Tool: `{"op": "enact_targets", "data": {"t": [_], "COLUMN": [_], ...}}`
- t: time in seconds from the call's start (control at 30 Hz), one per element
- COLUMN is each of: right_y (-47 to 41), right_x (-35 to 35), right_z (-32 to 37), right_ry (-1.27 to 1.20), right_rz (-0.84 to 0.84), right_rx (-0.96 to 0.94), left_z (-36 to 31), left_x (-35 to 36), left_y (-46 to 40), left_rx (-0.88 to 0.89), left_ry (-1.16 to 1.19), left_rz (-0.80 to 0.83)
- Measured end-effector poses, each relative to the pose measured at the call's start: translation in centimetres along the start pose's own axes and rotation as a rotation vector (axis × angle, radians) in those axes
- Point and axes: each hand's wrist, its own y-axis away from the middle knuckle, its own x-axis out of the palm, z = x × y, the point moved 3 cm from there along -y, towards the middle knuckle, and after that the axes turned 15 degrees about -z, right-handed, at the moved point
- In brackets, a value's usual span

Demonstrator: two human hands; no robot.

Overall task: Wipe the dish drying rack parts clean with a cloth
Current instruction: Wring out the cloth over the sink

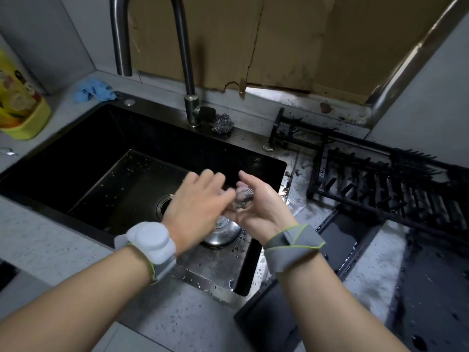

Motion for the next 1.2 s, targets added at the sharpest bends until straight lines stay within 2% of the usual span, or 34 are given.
{"op": "enact_targets", "data": {"t": [0.1, 0.2, 0.33, 0.5, 0.73, 0.87, 1.0, 1.2], "right_y": [-0.5, -0.7, 0.6, 2.4, 2.4, 2.9, 3.1, 2.0], "right_x": [1.0, 0.9, 1.8, 2.4, 2.3, 2.2, 2.4, 1.5], "right_z": [-0.2, 0.6, 0.4, -0.2, 0.4, 0.6, 1.0, 1.4], "right_ry": [-0.162, -0.427, -0.619, -0.589, -0.363, -0.259, -0.218, -0.319], "right_rz": [-0.092, -0.184, -0.264, -0.266, -0.095, 0.078, 0.248, 0.313], "right_rx": [0.019, -0.003, 0.02, -0.083, -0.29, -0.391, -0.407, -0.362], "left_z": [-0.8, -0.7, -0.5, -1.2, -1.8, -3.7, -4.2, -2.9], "left_x": [-0.3, -0.5, 0.5, 1.6, 2.7, 2.1, 0.9, 0.9], "left_y": [0.4, 0.8, 1.0, 1.5, 0.9, 1.2, 0.9, 0.7], "left_rx": [0.169, 0.1, -0.324, -0.817, -1.395, -1.748, -1.779, -1.686], "left_ry": [-0.008, -0.001, 0.09, 0.498, 0.862, 1.243, 1.465, 1.48], "left_rz": [-0.049, -0.078, -0.069, -0.108, 0.1, 0.163, 0.276, 0.336]}}
